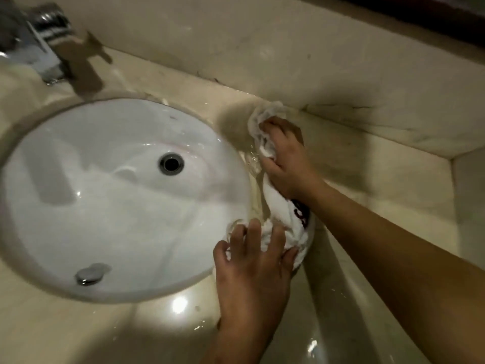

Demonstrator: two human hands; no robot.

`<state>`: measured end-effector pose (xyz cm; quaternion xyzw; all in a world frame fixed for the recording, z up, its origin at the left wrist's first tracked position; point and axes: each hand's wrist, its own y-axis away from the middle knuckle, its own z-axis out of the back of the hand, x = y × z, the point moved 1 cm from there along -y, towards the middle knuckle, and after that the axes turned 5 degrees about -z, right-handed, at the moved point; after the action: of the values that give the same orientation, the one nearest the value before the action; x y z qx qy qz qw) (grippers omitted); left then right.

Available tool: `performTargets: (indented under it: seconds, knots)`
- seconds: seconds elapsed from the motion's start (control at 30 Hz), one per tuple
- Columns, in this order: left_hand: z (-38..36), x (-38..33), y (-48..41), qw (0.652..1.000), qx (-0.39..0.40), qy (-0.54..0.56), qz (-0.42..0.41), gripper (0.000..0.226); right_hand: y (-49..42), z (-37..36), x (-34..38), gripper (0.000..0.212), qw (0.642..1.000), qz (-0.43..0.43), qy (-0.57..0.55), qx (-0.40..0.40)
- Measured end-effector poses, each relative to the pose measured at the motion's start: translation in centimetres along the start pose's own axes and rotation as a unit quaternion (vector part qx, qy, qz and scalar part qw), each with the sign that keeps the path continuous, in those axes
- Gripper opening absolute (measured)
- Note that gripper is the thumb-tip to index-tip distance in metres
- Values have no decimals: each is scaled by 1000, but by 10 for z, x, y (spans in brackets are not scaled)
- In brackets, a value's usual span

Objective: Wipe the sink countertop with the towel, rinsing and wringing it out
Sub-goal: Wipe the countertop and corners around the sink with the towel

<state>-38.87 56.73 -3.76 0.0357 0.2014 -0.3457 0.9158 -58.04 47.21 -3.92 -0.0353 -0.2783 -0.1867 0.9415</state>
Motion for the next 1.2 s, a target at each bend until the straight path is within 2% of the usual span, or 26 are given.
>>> performTargets:
  seconds: [0.13,0.27,0.47,0.7,0.83,0.97,1.2]
  knots:
    - [4,8,18,998,-29,2,53,40,-4,-21,33,58,999,26,-3,-18]
    - [6,0,26,996,-10,12,87,41,7,-24,40,51,999,19,-9,-44]
    - [0,-4,32,999,-27,-12,34,37,34,-3,8,54,991,-40,29,-123]
    - [-10,-31,24,999,22,11,-29,35,78,35,-62,59,958,-165,114,-205]
    - [-20,-57,16,996,55,35,-68,36,108,60,-98,57,943,-202,110,-241]
    - [-28,-77,7,994,58,41,-83,35,112,71,-120,61,951,-209,53,-220]
    - [-38,-78,3,995,9,17,-103,35,68,67,-112,62,984,-128,64,-105]
